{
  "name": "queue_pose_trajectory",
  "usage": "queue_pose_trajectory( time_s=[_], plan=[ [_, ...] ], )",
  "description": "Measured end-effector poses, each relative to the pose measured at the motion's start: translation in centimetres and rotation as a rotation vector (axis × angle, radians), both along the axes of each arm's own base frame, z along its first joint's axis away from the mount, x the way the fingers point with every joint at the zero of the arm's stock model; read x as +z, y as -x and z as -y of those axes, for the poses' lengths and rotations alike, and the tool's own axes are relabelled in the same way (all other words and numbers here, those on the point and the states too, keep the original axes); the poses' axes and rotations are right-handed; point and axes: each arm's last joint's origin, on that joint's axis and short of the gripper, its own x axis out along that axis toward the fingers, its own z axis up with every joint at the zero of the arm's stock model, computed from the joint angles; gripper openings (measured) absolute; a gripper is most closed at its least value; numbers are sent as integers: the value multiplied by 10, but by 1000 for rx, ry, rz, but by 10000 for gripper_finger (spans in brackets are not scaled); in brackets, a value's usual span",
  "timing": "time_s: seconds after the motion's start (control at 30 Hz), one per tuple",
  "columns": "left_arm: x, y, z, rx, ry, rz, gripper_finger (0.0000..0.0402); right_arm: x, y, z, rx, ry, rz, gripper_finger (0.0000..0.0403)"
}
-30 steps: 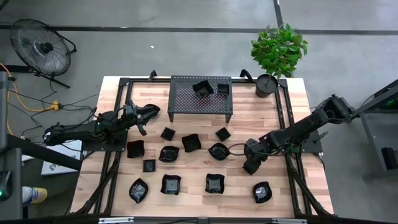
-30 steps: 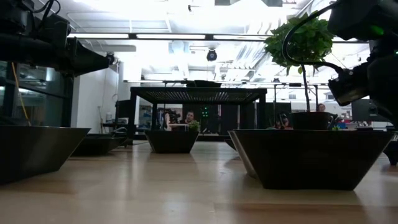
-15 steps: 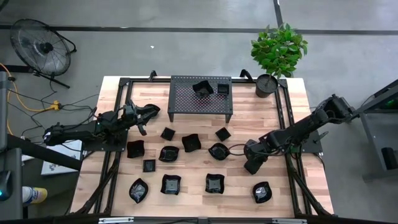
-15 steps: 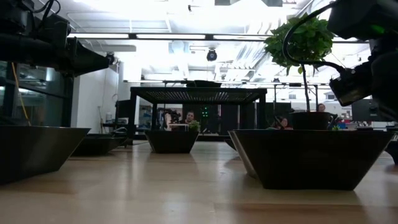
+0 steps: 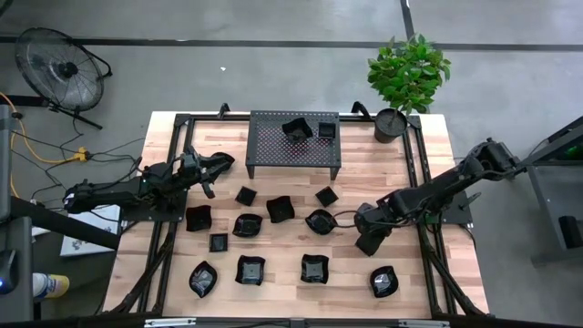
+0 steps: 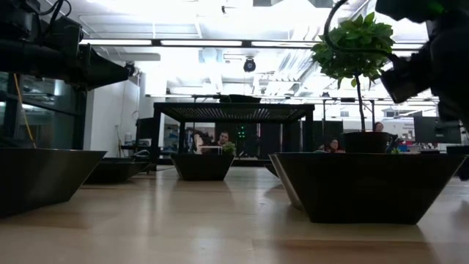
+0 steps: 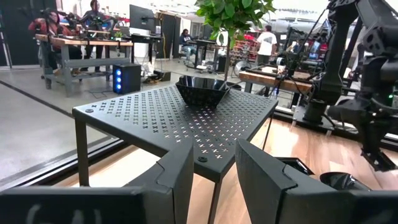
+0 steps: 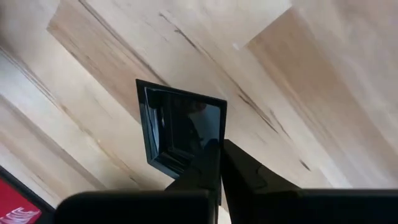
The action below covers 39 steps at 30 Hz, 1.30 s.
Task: Pick & Place Mini shaped plates
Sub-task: Stack the square plate on top of the square plate on the shelf
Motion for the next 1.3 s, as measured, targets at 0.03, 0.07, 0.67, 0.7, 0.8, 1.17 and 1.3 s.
queue_pose_trajectory(
  time_s=[0.03,0.07,0.67,0.7,0.8,1.17,1.3],
  plan=[
    [0,0,0,0,0,0,117,4,-1,1,0,5,-6,4],
    [0,0,0,0,0,0,117,9,-3,1,5,9,-8,3],
    [0,0,0,0,0,0,117,131,-52,49,-92,245,312,2],
    [0,0,0,0,0,0,117,137,-54,55,-107,273,336,2],
    [0,0,0,0,0,0,117,154,-58,73,-168,363,394,4],
    [0,0,0,0,0,0,117,178,-68,144,-372,476,586,6],
    [0,0,0,0,0,0,117,180,-63,170,-466,506,592,8]
  ],
)
